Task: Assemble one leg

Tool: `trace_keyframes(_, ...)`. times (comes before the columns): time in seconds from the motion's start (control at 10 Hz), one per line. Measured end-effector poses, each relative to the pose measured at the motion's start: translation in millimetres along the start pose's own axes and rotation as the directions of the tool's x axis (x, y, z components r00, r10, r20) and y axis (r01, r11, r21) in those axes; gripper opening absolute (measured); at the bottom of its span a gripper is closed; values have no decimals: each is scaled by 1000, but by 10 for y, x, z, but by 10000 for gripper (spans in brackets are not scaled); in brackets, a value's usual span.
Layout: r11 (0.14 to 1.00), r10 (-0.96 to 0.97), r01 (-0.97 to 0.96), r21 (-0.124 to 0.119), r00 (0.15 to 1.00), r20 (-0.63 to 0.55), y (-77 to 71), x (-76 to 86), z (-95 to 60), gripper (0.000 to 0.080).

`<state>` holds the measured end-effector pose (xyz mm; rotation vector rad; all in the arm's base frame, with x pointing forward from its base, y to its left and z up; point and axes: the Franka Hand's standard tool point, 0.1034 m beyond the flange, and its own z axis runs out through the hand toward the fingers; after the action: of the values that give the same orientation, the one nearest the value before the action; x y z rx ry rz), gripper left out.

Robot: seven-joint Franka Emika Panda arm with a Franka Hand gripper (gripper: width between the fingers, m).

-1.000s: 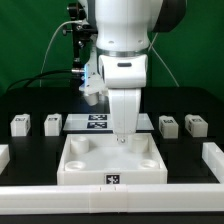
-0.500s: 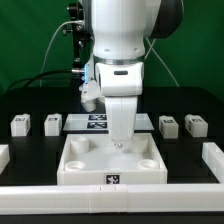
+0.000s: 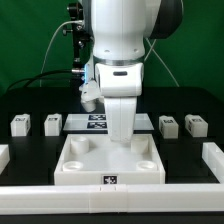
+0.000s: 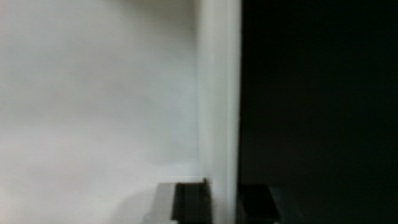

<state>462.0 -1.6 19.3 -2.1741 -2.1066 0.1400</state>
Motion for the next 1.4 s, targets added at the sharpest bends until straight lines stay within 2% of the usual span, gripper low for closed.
trace_keyframes(0.6,1000,-2,2,-2,1000,-1,11,26,-4,62)
trace_keyframes(1.0,999,-48,48,-15,999,-15,121,408,-11,64)
trace_keyframes(1.3,1000,-4,3,-28,1000,-31,239,705,-33,64)
trace_keyframes(1.4,999,10,-11,-33,999,-35,296,759,-36,64)
